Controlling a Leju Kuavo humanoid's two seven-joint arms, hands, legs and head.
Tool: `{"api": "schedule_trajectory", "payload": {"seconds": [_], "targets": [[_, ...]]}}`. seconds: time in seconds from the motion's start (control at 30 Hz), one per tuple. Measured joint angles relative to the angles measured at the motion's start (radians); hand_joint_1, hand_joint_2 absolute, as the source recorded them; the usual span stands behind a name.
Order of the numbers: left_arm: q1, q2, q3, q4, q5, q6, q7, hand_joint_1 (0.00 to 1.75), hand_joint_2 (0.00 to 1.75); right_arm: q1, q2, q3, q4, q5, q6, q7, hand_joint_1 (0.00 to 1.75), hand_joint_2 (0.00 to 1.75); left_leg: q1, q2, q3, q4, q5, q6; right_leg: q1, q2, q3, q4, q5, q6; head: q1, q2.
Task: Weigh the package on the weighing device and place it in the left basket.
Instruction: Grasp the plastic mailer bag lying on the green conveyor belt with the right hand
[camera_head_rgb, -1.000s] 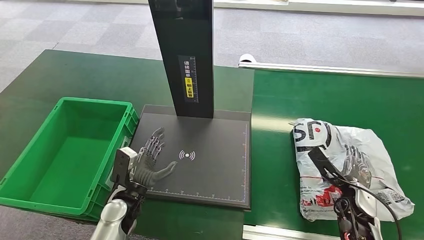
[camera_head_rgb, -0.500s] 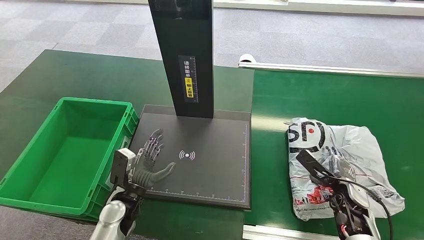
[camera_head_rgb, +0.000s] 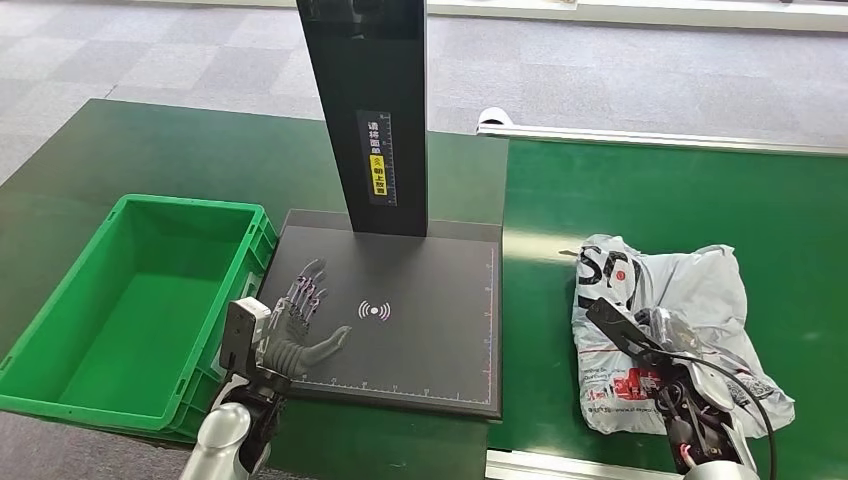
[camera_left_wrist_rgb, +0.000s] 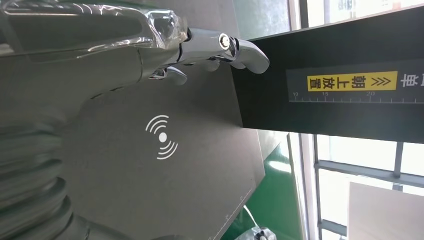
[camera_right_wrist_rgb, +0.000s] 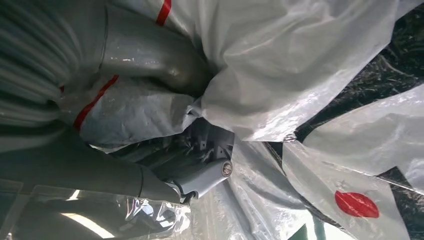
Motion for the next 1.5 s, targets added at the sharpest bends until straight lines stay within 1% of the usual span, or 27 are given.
{"api": "schedule_trajectory", "payload": {"seconds": [0.2, 0.37, 0.5, 0.6, 0.73, 0.9, 1.1, 1.17, 1.27, 1.5], "targets": [[0.000, 0.000, 0.001, 0.000, 0.000, 0.000, 0.000, 0.00, 1.75, -0.004, 0.000, 0.006, 0.011, -0.003, 0.000, -0.002, 1.75, 1.75, 0.000, 0.000, 0.000, 0.000, 0.000, 0.000, 0.000, 0.000, 0.000, 0.000, 0.000, 0.000, 0.000, 0.000], [0.001, 0.000, 0.005, -0.002, 0.000, 0.000, 0.001, 0.00, 1.75, -0.008, 0.001, 0.013, 0.016, -0.028, -0.006, -0.024, 1.75, 1.75, 0.000, 0.000, 0.000, 0.000, 0.000, 0.000, 0.000, 0.000, 0.000, 0.000, 0.000, 0.000, 0.000, 0.000], [0.006, 0.000, 0.010, -0.009, 0.000, 0.000, 0.001, 0.00, 1.75, -0.010, 0.004, 0.016, 0.014, -0.074, -0.032, -0.084, 1.75, 1.75, 0.000, 0.000, -0.001, 0.000, 0.000, 0.000, 0.000, 0.000, 0.000, 0.000, 0.000, 0.000, 0.000, 0.000], [0.015, 0.000, 0.014, -0.021, 0.000, 0.002, -0.003, 0.00, 1.75, -0.007, 0.015, 0.016, -0.018, -0.112, -0.102, -0.137, 1.75, 1.75, 0.000, 0.000, -0.001, 0.000, 0.000, 0.000, 0.000, 0.000, 0.000, 0.000, 0.000, 0.000, 0.000, 0.000], [0.027, -0.002, 0.020, -0.038, -0.003, 0.003, -0.015, 0.00, 1.75, 0.023, 0.041, 0.016, -0.165, -0.197, -0.209, -0.192, 1.75, 1.75, 0.000, 0.000, -0.001, 0.000, 0.000, 0.000, 0.000, 0.000, -0.001, 0.000, 0.000, 0.000, 0.000, 0.000], [0.027, -0.006, 0.024, -0.040, -0.006, 0.002, -0.030, 0.00, 1.75, 0.113, 0.079, 0.016, -0.437, -0.308, -0.324, -0.271, 1.75, 1.75, 0.000, -0.002, -0.002, 0.000, 0.000, 0.000, 0.000, -0.002, -0.002, 0.000, 0.000, 0.000, 0.000, 0.000], [0.020, -0.009, 0.024, -0.033, -0.005, 0.009, -0.054, 0.00, 1.75, 0.216, 0.120, 0.015, -0.694, -0.419, -0.463, -0.377, 1.75, 1.75, 0.000, -0.001, -0.002, 0.000, 0.000, 0.000, 0.000, -0.002, -0.002, 0.000, 0.000, 0.000, 0.000, 0.000], [0.019, -0.011, 0.024, -0.033, 0.000, 0.017, -0.067, 0.00, 1.75, 0.237, 0.130, 0.015, -0.755, -0.438, -0.483, -0.389, 1.75, 1.75, 0.000, -0.001, -0.002, 0.000, 0.000, 0.000, 0.000, -0.002, -0.002, 0.000, 0.000, 0.000, 0.000, 0.000], [0.017, -0.014, 0.025, -0.033, 0.002, 0.023, -0.073, 0.00, 1.75, 0.255, 0.139, 0.015, -0.816, -0.445, -0.488, -0.392, 1.75, 1.75, 0.000, -0.001, -0.002, 0.000, 0.000, 0.000, 0.000, -0.001, -0.002, 0.000, 0.000, 0.000, 0.000, 0.000], [0.016, -0.016, 0.025, -0.033, 0.003, 0.023, -0.074, 0.00, 1.75, 0.271, 0.150, 0.015, -0.874, -0.446, -0.488, -0.392, 1.75, 1.75, 0.000, -0.001, -0.002, 0.000, 0.000, 0.000, 0.000, -0.001, -0.002, 0.000, 0.000, 0.000, 0.000, 0.000]]}}
